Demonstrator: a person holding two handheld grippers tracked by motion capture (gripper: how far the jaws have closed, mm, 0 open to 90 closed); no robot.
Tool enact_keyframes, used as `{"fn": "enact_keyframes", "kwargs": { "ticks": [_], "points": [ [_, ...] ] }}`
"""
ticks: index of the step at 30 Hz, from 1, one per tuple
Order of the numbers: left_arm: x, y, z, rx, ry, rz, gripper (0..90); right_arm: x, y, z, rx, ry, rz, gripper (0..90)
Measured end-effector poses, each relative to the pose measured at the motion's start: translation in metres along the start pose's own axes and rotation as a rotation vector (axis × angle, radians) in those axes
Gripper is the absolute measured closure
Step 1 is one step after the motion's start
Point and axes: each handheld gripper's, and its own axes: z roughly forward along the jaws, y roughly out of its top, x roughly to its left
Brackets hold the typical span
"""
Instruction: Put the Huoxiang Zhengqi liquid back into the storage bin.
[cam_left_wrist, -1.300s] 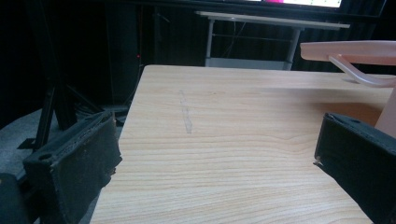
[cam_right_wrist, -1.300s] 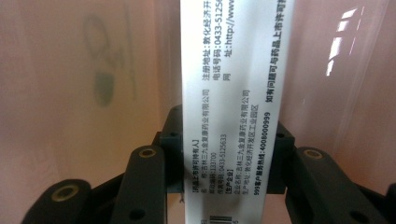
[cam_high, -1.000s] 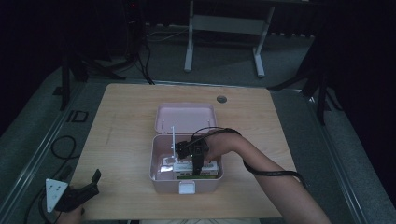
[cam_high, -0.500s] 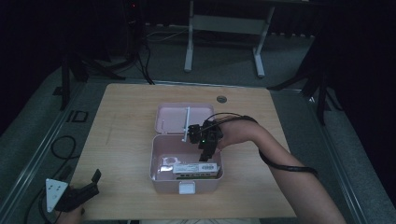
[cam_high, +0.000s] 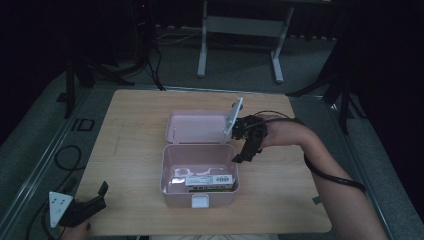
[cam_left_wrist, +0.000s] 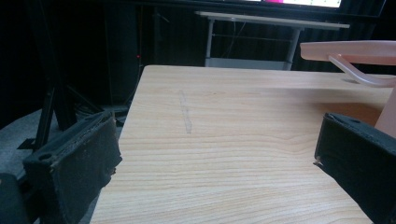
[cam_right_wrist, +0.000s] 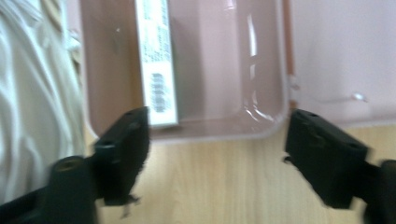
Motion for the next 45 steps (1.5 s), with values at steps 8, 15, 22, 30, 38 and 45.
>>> {"fn": "enact_keyframes", "kwargs": {
  "ticks": [8,15,22,30,38,45],
  "points": [
    [0.000,0.000,0.000,0.002,0.002,0.002,0.2,-0.017,-0.047,0.011,-0.046,-0.033,0.066,13.3],
    [0.000,0.000,0.000,0.000,0.001,0.001,0.2,-0.030,-0.086,0.032,-0.117,-0.067,0.156,13.4],
    [0.000,0.000,0.000,0.001,0.002,0.002,0.2,-0.037,-0.122,0.061,-0.164,-0.128,0.247,13.4],
    [0.000,0.000,0.000,0.002,0.002,0.002,0.2,-0.039,-0.155,0.096,-0.253,-0.199,0.371,13.3],
    [0.000,0.000,0.000,0.003,0.001,0.002,0.2,-0.039,-0.186,0.118,-0.371,-0.297,0.503,13.3],
    [0.000,0.000,0.000,0.006,0.001,0.002,0.2,-0.038,-0.214,0.125,-0.463,-0.383,0.613,13.2]
  ]
}}
